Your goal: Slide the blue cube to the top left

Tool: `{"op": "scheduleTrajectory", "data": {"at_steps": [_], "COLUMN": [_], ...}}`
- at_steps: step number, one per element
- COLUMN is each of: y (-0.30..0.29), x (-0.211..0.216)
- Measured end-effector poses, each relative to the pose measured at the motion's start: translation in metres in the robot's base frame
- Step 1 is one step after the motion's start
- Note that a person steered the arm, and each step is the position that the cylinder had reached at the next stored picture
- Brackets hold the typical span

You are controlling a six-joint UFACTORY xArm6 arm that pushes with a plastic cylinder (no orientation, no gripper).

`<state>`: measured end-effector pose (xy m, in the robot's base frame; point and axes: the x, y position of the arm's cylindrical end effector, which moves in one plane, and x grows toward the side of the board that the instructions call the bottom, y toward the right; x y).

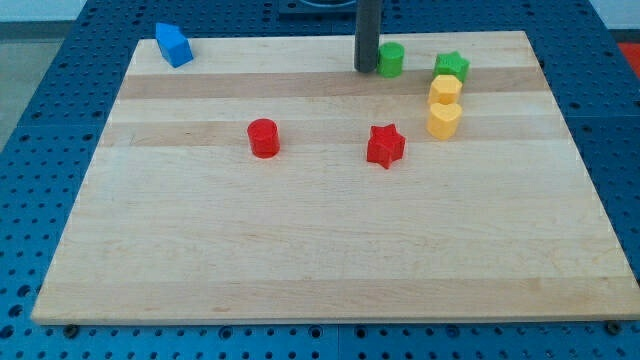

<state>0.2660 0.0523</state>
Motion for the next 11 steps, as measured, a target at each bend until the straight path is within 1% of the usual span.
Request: {"op": "scheduleTrajectory", "data": {"at_steps": [1,2,3,4,5,7,8,9,10,11], "y": [0.046,0.074,0.039,0.036,0.009,-0.066,-0.086,-0.119,-0.14,-0.139], "x": [-0.017,-0.019,-0.025,-0.037,-0.037,-0.036,-0.01,0.002,0.004,-0.016]}}
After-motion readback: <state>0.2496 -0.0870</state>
